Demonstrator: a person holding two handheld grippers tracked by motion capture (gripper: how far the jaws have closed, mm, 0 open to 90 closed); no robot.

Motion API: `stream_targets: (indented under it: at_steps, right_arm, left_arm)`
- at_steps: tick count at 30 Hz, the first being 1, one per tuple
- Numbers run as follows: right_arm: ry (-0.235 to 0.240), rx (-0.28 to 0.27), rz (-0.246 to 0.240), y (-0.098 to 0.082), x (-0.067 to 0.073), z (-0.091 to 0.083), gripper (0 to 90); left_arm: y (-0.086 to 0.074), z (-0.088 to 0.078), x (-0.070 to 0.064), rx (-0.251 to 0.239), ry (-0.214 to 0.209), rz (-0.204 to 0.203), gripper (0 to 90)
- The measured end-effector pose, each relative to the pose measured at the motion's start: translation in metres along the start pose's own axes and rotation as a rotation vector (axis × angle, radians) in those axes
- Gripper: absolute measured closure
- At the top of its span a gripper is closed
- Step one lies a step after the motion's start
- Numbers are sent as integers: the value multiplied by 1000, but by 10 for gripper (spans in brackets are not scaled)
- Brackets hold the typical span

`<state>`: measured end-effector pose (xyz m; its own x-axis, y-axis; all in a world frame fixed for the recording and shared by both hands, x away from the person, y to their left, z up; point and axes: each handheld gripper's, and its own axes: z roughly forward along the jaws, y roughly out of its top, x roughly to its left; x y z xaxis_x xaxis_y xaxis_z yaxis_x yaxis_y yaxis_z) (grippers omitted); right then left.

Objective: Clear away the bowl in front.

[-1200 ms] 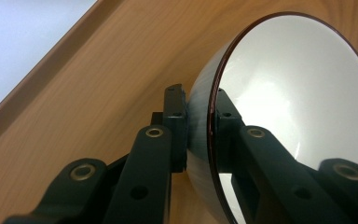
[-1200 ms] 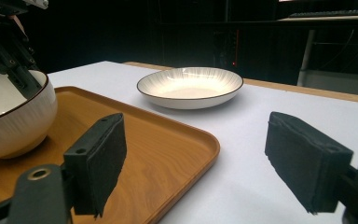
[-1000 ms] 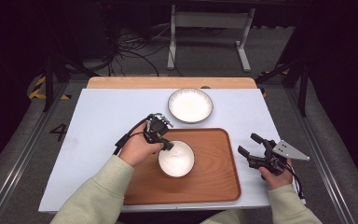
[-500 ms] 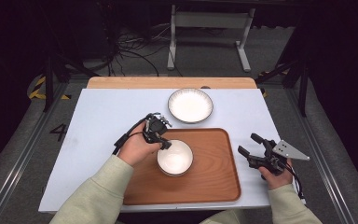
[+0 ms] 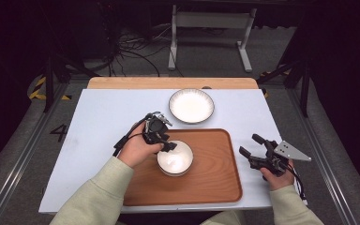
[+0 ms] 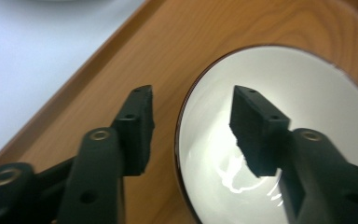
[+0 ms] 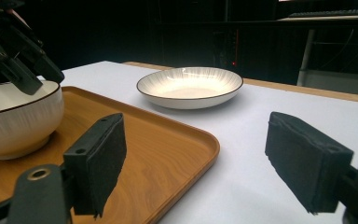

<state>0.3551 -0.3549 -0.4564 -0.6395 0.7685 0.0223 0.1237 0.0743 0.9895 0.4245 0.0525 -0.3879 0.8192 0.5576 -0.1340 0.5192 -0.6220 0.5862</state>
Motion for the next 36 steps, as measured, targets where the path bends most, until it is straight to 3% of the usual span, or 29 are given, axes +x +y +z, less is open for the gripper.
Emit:
stream_targets:
  at_steps: [5, 13, 26, 36]
  right_arm:
    - [0, 1, 2, 0, 0, 0, 209]
    - [1, 8, 1, 0, 0, 1, 211]
    - [0, 6, -2, 0, 0, 1, 210]
    - [3, 5, -6, 0, 1, 0, 199]
  left_arm:
    - [-2, -8, -4, -54, 19, 35, 367]
    - [-13, -29, -9, -188, 45, 63, 261]
    - [-42, -55, -8, -345, 64, 50, 166]
    - [-65, -68, -5, -400, 76, 34, 153]
